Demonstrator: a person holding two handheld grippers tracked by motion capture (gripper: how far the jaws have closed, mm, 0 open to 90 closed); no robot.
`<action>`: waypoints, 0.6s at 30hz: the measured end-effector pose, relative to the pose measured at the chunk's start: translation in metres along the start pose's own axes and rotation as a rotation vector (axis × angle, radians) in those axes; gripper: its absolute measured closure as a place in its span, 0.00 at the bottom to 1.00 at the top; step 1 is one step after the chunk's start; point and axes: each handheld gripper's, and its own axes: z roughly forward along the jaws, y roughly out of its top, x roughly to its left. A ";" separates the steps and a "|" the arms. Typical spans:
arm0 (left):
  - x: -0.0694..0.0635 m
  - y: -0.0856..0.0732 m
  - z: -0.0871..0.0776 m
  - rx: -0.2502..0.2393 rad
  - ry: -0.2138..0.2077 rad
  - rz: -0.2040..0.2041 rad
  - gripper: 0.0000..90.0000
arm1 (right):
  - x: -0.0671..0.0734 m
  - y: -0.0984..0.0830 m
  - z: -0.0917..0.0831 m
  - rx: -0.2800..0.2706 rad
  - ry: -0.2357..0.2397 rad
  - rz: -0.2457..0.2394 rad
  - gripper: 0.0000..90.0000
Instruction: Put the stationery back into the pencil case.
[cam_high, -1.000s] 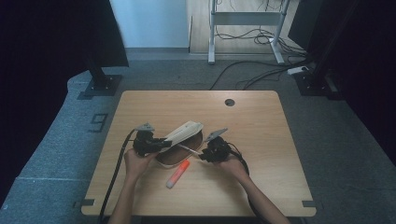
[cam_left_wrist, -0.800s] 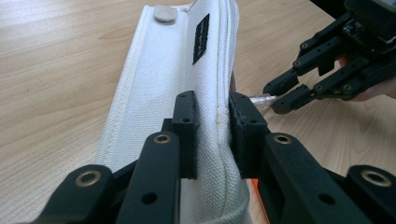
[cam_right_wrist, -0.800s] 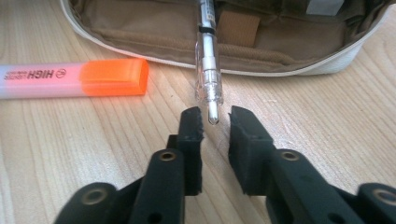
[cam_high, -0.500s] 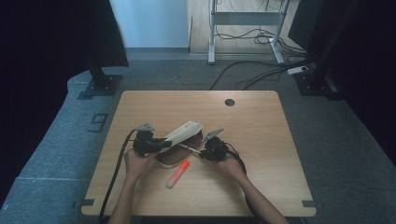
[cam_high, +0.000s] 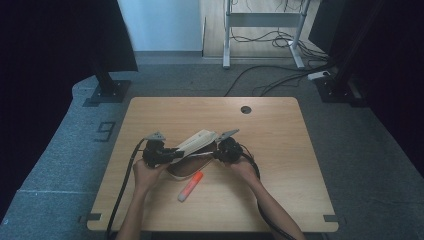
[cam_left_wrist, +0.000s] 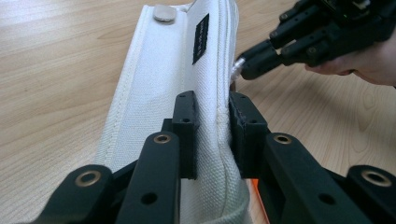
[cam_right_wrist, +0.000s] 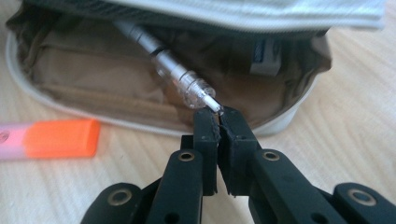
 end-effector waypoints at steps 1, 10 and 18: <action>0.000 0.000 0.000 0.000 0.000 0.000 0.83 | -0.001 0.002 0.001 0.000 -0.005 0.001 0.93; 0.000 0.000 0.000 0.001 0.000 0.001 0.83 | -0.007 0.016 0.015 0.010 -0.039 0.016 0.90; 0.000 0.000 -0.001 -0.001 0.000 0.003 0.82 | -0.007 0.014 0.012 0.011 -0.031 0.012 0.76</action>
